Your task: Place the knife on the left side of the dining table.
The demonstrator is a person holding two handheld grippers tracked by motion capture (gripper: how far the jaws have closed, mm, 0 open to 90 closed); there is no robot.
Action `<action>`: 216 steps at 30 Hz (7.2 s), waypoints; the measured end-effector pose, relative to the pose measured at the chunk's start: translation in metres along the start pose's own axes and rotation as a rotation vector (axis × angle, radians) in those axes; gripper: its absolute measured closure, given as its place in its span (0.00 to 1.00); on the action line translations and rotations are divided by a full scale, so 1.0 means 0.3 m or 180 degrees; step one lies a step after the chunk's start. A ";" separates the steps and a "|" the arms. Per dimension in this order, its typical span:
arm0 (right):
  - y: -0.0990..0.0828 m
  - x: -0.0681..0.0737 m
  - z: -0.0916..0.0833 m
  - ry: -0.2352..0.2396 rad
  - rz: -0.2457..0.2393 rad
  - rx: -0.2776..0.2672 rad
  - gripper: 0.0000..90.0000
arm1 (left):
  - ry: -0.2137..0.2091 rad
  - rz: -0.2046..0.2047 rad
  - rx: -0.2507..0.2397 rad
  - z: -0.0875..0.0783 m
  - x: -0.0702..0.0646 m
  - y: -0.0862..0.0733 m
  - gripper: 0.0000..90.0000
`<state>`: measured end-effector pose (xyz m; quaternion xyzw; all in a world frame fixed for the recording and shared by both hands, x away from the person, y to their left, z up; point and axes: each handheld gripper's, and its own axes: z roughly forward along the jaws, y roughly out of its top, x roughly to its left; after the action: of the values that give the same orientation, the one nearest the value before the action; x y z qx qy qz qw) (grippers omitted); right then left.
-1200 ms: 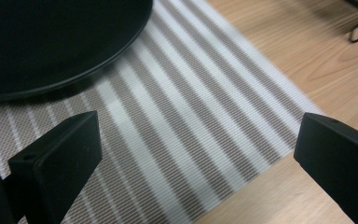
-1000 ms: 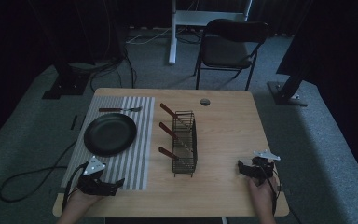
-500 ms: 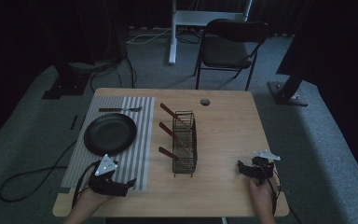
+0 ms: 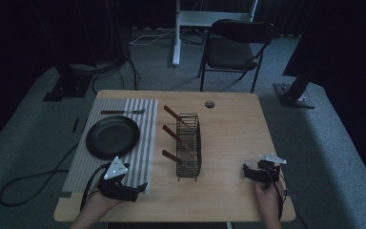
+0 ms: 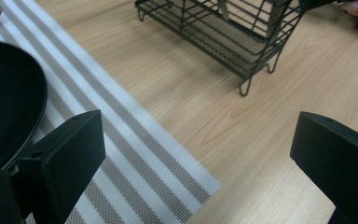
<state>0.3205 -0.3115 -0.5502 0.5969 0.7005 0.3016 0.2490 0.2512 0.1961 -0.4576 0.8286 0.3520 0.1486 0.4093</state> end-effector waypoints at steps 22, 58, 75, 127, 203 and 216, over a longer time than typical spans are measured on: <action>0.000 0.000 0.000 -0.0001 -0.0004 0.0001 0.13 | -0.0173 0.0090 -0.0207 0.027 -0.068 0.134 0.05; 0.000 0.000 0.000 -0.0001 -0.0001 -0.0005 0.13 | -0.0117 -0.0371 -0.0354 0.116 -0.128 0.273 0.18; 0.000 0.000 0.000 -0.0001 0.0002 -0.0004 0.13 | -0.0146 -0.0314 -0.0553 0.140 -0.153 0.263 0.66; 0.000 -0.001 0.000 -0.0001 -0.0004 -0.0006 0.13 | -0.0410 -0.0151 -0.1351 -0.135 -0.103 0.349 0.85; 0.000 0.000 0.000 -0.0002 0.0004 -0.0002 0.13 | -0.0048 -0.1214 -0.0728 -0.206 0.320 -0.163 0.80; 0.000 0.000 0.000 -0.0003 0.0001 -0.0001 0.13 | 0.0121 -0.1725 -0.0699 -0.158 0.416 -0.300 0.66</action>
<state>0.3205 -0.3115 -0.5502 0.5972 0.7002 0.3015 0.2494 0.2727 0.3487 -0.5039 0.6522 0.5498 0.0866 0.5146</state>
